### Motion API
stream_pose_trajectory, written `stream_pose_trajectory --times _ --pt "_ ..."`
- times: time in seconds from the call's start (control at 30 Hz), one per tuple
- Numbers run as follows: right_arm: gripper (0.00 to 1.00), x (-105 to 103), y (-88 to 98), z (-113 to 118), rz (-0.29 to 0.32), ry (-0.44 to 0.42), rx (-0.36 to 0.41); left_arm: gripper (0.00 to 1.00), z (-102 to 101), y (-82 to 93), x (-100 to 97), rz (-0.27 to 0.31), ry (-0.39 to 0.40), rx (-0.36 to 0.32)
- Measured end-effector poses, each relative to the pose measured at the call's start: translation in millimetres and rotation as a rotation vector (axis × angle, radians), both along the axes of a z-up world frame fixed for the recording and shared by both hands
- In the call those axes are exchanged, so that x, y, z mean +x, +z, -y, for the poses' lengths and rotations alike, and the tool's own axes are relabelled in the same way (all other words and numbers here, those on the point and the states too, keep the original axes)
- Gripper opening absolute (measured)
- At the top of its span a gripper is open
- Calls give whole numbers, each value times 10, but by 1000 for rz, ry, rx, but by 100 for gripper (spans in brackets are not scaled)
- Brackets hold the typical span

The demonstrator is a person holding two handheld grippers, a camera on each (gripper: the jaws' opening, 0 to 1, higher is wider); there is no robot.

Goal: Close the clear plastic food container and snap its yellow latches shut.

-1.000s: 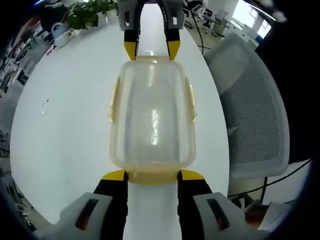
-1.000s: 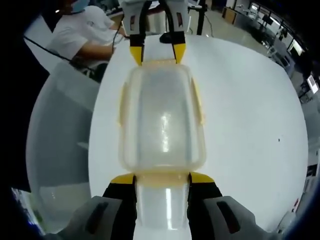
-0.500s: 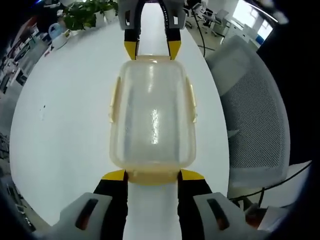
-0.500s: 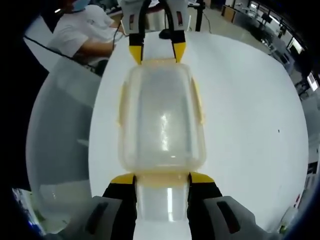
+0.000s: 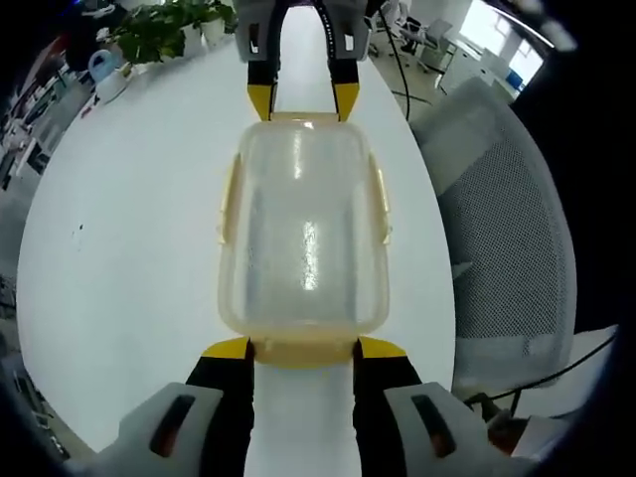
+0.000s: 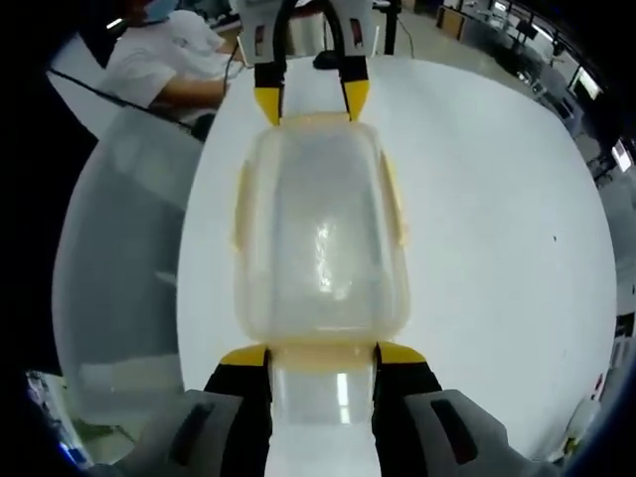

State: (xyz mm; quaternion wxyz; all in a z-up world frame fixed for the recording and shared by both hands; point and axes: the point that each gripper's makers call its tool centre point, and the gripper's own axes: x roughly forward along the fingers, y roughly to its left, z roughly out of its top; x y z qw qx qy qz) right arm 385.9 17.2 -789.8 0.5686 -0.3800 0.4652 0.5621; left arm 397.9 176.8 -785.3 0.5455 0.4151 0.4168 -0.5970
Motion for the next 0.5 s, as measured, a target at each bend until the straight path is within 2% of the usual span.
stream_pose_trajectory --times 0.5 --pt "37 -12 -50 304 -4 2 0 37 297 -19 -33 -3 7 -6"
